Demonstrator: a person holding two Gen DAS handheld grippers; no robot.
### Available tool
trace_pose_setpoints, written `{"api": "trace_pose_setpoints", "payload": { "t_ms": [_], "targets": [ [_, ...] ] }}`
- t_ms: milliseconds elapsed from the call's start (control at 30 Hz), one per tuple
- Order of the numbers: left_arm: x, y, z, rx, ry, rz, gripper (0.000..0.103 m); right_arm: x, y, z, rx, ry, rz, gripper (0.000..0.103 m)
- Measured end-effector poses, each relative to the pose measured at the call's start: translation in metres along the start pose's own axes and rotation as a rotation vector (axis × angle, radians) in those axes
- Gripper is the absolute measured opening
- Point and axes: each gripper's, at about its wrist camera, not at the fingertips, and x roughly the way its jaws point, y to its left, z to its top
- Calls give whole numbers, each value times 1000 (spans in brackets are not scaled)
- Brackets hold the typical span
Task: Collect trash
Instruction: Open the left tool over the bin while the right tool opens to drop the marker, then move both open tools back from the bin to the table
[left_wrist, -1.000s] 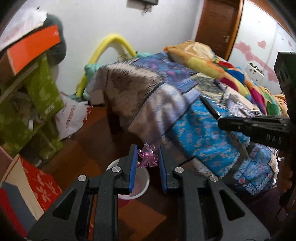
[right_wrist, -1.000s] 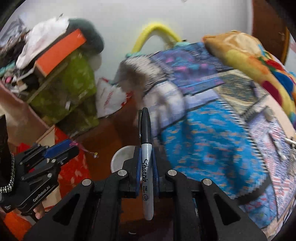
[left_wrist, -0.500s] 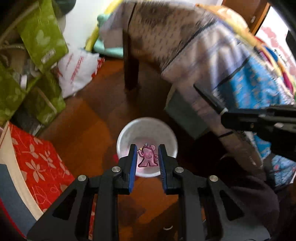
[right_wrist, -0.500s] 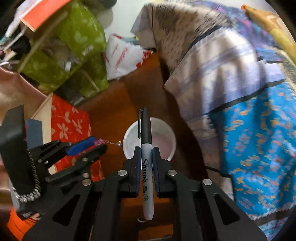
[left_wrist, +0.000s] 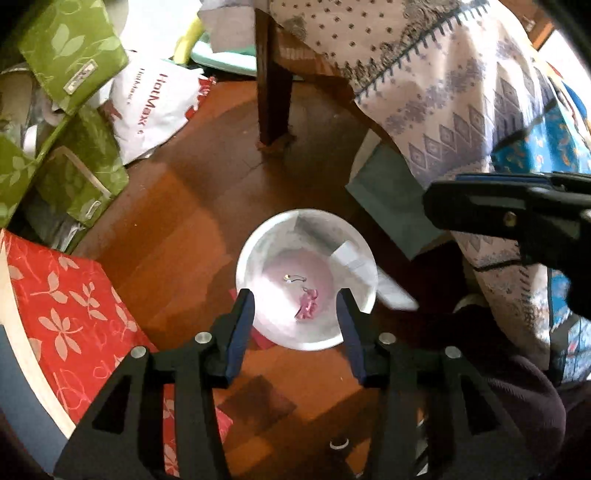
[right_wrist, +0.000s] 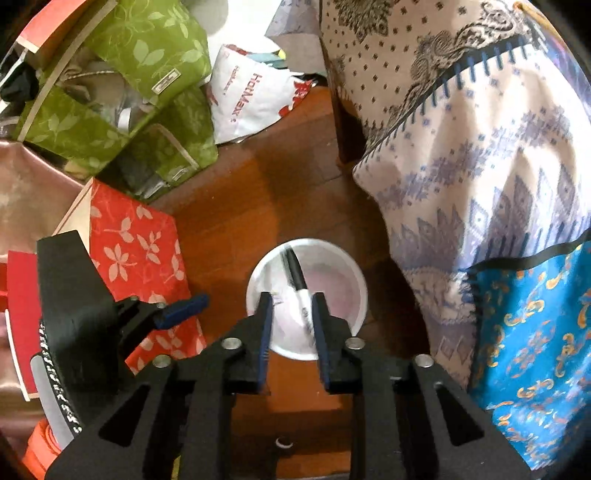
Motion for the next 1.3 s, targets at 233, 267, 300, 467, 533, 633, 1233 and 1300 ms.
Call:
{"api": "trace_pose_setpoints", "payload": {
  "t_ms": [233, 267, 300, 467, 533, 633, 1233, 1300],
  "targets": [
    [-19, 2, -1, -18, -38, 11, 45, -20, -12, -9, 13, -57, -27, 28],
    [-26, 2, -2, -17, -51, 11, 45, -24, -14, -11, 15, -63, -27, 28],
    [-33, 1, -3, -17, -64, 13, 45, -27, -14, -11, 17, -71, -26, 28],
    [-73, -6, -5, -4, -143, 15, 45, -59, -17, -21, 21, -142, -38, 28],
    [-90, -10, -6, 2, -178, 13, 45, -74, -17, -26, 23, -173, -36, 28],
    [-120, -19, -8, 12, -235, 7, 45, -100, -20, -34, 33, -229, -39, 28],
    [-254, -162, -20, 206, -515, -93, 48, -264, -83, -129, 153, -572, -163, 28],
    [-257, -188, -17, 231, -525, -117, 48, -275, -96, -140, 177, -591, -190, 28]
  ]
}}
